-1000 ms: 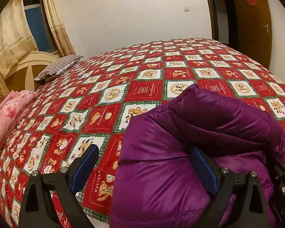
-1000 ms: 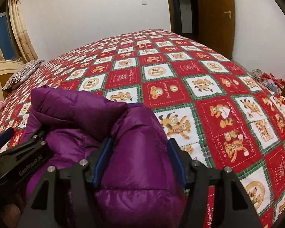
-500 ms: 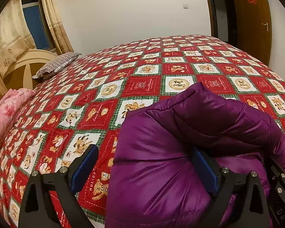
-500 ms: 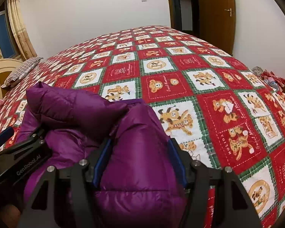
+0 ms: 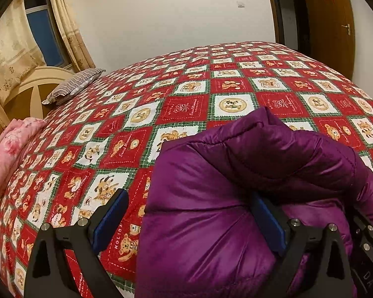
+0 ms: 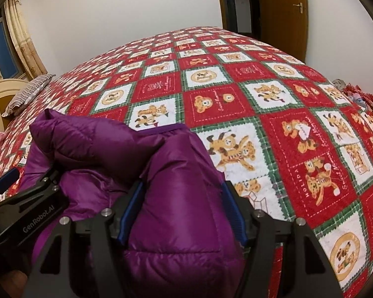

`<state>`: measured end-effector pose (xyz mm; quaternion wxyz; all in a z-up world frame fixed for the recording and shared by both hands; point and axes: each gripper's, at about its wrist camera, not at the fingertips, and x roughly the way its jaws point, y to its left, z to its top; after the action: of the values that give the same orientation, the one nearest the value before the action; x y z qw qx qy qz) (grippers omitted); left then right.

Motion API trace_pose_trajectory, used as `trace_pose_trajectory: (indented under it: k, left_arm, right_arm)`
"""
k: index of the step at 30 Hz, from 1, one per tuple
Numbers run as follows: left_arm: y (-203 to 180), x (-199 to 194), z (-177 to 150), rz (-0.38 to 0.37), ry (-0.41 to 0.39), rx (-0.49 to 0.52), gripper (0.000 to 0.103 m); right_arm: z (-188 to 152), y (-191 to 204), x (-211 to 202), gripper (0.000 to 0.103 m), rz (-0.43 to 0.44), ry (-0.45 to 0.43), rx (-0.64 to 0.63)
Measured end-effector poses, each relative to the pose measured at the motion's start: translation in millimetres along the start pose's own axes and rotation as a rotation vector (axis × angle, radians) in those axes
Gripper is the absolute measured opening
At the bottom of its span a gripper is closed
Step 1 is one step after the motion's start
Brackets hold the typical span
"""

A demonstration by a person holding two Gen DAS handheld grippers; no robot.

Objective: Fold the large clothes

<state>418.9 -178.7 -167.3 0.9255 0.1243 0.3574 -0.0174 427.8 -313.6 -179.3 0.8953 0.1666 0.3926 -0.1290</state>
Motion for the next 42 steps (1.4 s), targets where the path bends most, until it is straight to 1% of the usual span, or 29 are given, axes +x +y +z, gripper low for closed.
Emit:
trace_pose_trajectory:
  k: [3,5,6,8,10,11,12,13,14,15,16,17,18,20,21,23,24,30,35,42]
  left_arm:
    - [-1.9,-0.4,0.5,0.008,-0.001,0.01,0.098]
    - [-5.1,-1.6,1.6,0.019,-0.001,0.028,0.098]
    - [-5.6,-1.9,2.1,0.022,0.001,0.033,0.098]
    - [-5.5,-2.9,3.2,0.02,0.006,0.035,0.098]
    - [0.8,-5.9,6.2,-0.018,0.034,0.023,0.098]
    - [7.9,-9.7,7.7,-0.035,0.046,-0.004,0.098]
    - [14.3,-14.4,9.0,-0.045,0.041,-0.033,0.098]
    - [21.4,-20.3,10.3,-0.049,0.023,-0.062,0.098]
    - [27.9,-25.8,12.1,-0.045,-0.002,-0.083,0.098]
    - [33.2,-29.0,14.1,-0.035,-0.024,-0.085,0.098]
    - [36.2,-27.9,15.1,-0.019,-0.027,-0.078,0.098]
    - [38.8,-21.0,14.3,0.003,-0.006,-0.072,0.098]
    - [39.6,-14.3,11.9,0.003,0.015,-0.071,0.098]
    - [40.1,-1.6,3.9,-0.045,0.051,-0.088,0.098]
    - [40.6,-0.7,1.2,-0.063,0.041,-0.109,0.098]
    - [36.9,-0.6,-0.7,-0.044,0.026,-0.115,0.102]
    - [33.6,0.2,-2.1,-0.037,0.02,-0.113,0.102]
    - [30.6,8.6,-3.7,-0.053,0.038,-0.117,0.102]
    - [26.2,9.6,-4.7,-0.036,0.039,-0.098,0.102]
    - [25.7,12.4,-5.6,-0.035,0.045,-0.093,0.102]
  right_arm:
    - [1.9,1.5,-0.2,0.066,-0.006,0.016,-0.006]
    - [6.1,3.4,-6.1,0.066,-0.031,0.033,-0.018]
    - [10.3,5.6,-13.6,0.066,-0.056,0.031,-0.018]
    - [20.6,14.2,-30.8,0.066,-0.093,-0.008,-0.03]
    - [32.3,28.2,-47.0,0.066,-0.116,-0.059,-0.075]
    - [38.0,34.2,-54.5,0.064,-0.112,-0.087,-0.085]
    - [44.7,39.4,-61.0,0.062,-0.088,-0.116,-0.083]
    - [48.2,41.9,-60.2,0.054,-0.078,-0.12,-0.083]
    - [51.6,43.0,-54.1,0.04,-0.054,-0.115,-0.07]
    - [52.2,40.8,-46.6,0.034,-0.008,-0.113,-0.044]
    - [51.6,40.3,-38.8,0.024,-0.003,-0.104,-0.039]
    - [46.9,38.9,-23.3,0.023,-0.023,-0.072,-0.05]
    - [42.0,36.4,-14.1,0.023,-0.021,-0.053,-0.047]
    - [29.8,28.2,-0.7,0.021,-0.019,-0.034,-0.034]
    - [25.3,24.4,1.6,0.02,-0.012,-0.039,-0.028]
    - [23.6,20.7,0.2,0.02,0.005,-0.05,-0.021]
    - [23.2,21.1,2.5,0.02,0.006,-0.049,-0.03]
    - [21.9,19.4,9.6,0.02,0.018,-0.035,-0.032]
    - [20.6,18.1,12.7,0.02,0.016,-0.028,-0.033]
    - [20.4,19.1,15.9,0.02,0.0,-0.022,-0.049]
